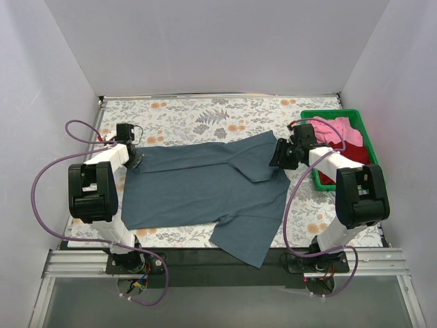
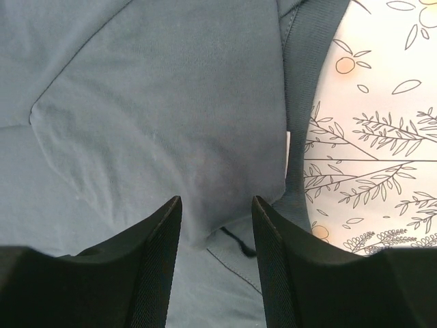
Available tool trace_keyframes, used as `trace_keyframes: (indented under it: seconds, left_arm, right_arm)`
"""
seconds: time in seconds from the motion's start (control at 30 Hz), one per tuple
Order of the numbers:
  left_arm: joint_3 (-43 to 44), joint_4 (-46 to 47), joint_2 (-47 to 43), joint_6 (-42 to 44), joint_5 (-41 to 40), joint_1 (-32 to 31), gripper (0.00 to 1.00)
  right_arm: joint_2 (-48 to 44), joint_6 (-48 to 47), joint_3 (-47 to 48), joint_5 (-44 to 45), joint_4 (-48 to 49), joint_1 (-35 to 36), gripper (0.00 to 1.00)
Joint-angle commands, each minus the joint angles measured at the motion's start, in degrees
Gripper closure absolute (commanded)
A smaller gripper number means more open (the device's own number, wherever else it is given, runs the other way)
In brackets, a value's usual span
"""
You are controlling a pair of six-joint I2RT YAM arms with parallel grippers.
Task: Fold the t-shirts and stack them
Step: Fold the tshirt
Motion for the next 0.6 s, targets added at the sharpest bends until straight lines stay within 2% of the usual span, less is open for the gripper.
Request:
trace_keyframes:
  seconds: [0.0,0.07,0.3,0.57]
  left_arm:
    - [2.2,-0.9,-1.3,1.0,-2.8,-0.4,0.91]
    - [2.6,-1.1,-1.3,1.5,-3.3,-0.4,1.0]
    - [4.3,-1.5,-1.1,2.7,-4.5,-0.4,1.0]
    - [5.3,-1.5,-0.7,3.1,-3.9,-0.5,1.0]
  right_arm:
    - [-1.9,0.2,-0.6,0.5,0.2,0.0,0.55]
    - [-1.9,0.6,-0.7,1.4,0.0,0.0,0.56]
    - [-3.1,1.8,-0.8,8.1,-1.0,0.0,0.56]
    - [-0.2,1.8,0.7,5.8,0.0,0.1,0.56]
